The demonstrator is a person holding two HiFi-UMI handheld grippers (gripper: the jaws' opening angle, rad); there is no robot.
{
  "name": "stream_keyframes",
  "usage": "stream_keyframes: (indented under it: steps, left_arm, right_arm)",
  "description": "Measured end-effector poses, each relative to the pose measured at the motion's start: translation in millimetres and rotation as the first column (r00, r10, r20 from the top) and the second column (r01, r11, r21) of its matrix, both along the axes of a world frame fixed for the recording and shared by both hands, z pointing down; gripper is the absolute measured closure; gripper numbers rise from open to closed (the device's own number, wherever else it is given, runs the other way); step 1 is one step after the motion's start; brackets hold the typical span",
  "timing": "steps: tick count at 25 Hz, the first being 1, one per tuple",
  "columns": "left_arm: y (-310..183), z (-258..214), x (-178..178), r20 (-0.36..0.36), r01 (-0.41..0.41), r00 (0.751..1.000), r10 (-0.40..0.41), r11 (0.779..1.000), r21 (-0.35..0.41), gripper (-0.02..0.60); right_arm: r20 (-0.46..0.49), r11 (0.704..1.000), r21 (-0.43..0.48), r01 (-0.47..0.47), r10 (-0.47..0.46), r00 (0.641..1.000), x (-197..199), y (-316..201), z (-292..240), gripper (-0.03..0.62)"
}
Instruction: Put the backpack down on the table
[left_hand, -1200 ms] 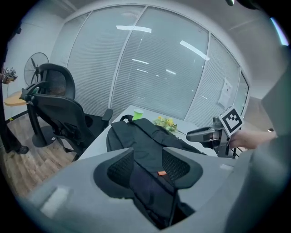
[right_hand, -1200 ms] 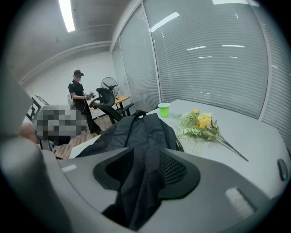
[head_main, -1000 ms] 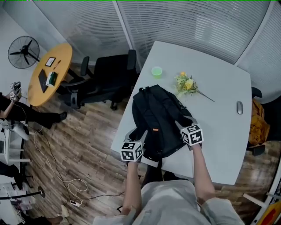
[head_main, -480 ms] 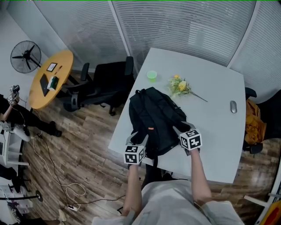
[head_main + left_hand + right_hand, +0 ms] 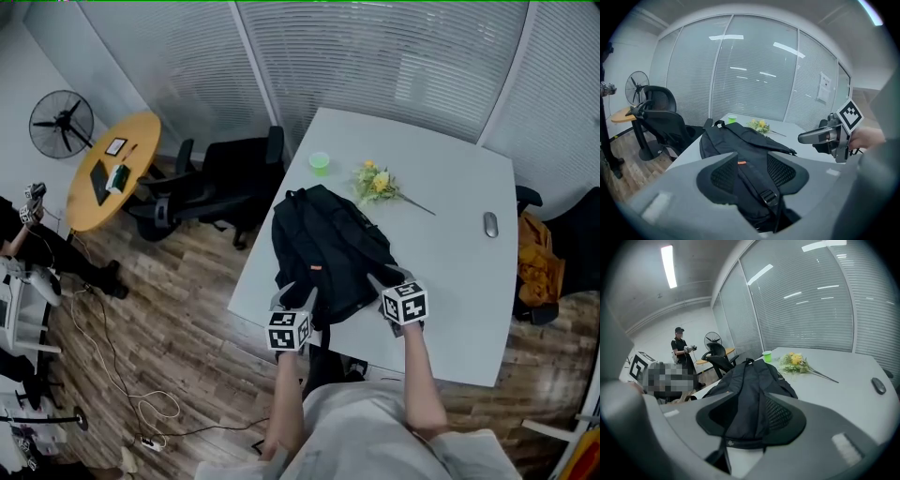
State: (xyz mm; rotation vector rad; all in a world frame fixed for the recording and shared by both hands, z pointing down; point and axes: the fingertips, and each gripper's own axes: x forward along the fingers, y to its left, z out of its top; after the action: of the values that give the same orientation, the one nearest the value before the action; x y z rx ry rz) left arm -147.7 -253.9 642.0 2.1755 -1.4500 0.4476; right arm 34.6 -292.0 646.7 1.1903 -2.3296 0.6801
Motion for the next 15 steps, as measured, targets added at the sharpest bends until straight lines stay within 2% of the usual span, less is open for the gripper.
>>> stream_keyframes:
  steps: [6,15]
  left_arm:
    - [15,-3,5,-0.002,0.000,1.000,0.000,1.000,-0.013,0.437]
    - [24,-18,11,-0.001,-0.021,1.000,0.021,0.999,0.038,0.434]
  right_arm:
    - [0.011,0.999,0.039,-0.037,0.036,0.999,2,12,-7,0.441]
    - [0.014,0.994,0.094,-0.052,0.051,0.999,10,23,-18,0.445]
